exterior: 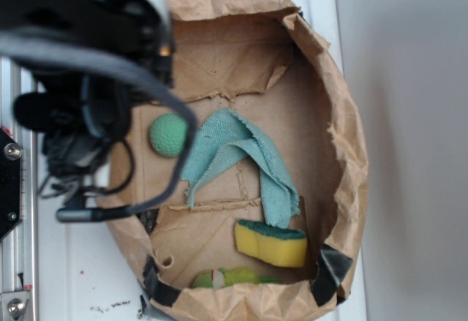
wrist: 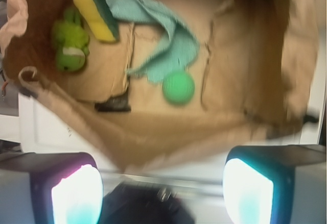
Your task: Grab the green ball.
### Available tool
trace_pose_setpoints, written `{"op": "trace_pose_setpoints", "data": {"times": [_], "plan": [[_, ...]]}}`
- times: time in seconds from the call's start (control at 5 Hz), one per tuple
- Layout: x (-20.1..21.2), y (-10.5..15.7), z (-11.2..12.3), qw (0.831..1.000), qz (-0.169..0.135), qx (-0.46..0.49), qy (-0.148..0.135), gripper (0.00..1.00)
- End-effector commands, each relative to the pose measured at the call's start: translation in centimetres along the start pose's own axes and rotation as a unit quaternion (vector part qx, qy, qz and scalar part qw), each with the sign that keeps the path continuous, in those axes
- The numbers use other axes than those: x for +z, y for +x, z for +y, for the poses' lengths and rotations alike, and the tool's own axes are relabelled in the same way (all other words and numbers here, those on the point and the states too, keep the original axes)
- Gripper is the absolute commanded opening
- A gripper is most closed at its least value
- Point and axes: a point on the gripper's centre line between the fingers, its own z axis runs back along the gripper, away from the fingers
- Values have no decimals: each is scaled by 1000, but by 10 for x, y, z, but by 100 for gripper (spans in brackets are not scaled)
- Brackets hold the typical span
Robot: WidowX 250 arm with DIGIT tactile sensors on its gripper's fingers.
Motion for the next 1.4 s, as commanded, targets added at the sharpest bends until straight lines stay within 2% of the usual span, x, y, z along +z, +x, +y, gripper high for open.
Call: {"op": "trace_pose_setpoints", "data": {"times": [0.0, 0.2, 0.4, 0.6, 0.8, 1.2], "plan": [[-27, 47, -1, 990, -39, -139, 8, 100], [-52, 61, -6, 985, -53, -167, -15, 100], [-72, 66, -18, 980, -79, -181, -26, 100], [-92, 67, -17, 978, -80, -191, -23, 100], [-109, 106, -1, 978, -63, -199, -23, 100], [-136, 99, -5, 979, -25, -198, -25, 100]]}}
